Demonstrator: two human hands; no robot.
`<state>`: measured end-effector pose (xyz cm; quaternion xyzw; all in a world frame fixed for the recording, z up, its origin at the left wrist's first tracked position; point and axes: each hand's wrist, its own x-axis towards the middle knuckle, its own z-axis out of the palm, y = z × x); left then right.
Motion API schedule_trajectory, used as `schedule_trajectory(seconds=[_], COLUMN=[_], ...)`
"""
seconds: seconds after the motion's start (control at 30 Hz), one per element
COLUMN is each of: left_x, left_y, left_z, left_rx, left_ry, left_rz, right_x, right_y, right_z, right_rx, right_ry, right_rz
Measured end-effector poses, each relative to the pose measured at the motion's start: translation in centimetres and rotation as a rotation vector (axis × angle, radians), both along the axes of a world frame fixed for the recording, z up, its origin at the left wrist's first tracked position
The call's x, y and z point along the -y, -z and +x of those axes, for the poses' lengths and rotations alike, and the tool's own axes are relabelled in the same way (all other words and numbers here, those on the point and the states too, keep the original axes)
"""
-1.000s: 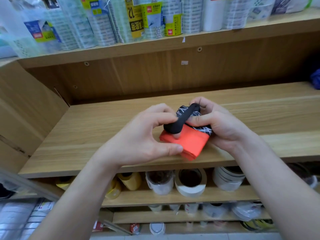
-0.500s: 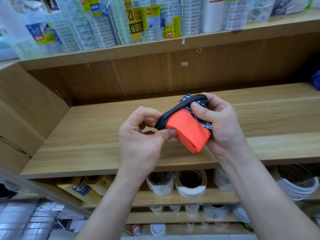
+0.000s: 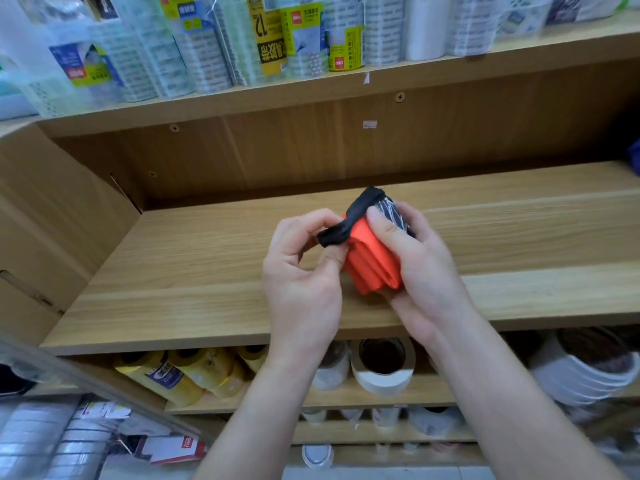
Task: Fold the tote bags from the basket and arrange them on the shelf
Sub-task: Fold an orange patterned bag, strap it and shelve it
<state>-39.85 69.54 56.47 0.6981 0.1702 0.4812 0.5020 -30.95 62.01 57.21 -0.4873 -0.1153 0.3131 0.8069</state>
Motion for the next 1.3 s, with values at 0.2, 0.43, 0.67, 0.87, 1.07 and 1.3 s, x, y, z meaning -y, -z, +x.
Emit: schedule_trajectory(seconds=[0.2,0.43,0.67,0.87,1.07,1.3], left_x=[2.0,1.6,-0.1,-0.6,2.4,1.5], left_y=[0.7,0.7,-3.1,-4.5,-0.3,0.1], left_z=[0.5,-0.9,-0.8,-0.5,-0.2,0.2], left_rx=[-0.034,-0.298,-0.336,-0.299,-0.266,-0.196], left_ry=[0.088,0.036,0.166,0.397,0.363,0.051], left_rz=[-0.051,0.328,-0.014,-0.145,-0.044,0.311], right_x=[-1.2,-1.7,-0.9,-0.1,-0.2,-0.3], right_y=[-0.9,0.5,0.3,0.0,-0.2,-0.3], right_z=[0.9,0.8,1.1,1.9,2.6,2.7], right_rx=[-0.112,0.364,0.849,0.977,0.641,0.519], right_ry=[0.287,0.445,0.452,0.404,0.469,0.461], right_rz=[0.148,-0.091,-0.096,-0.046,0.021,0.051])
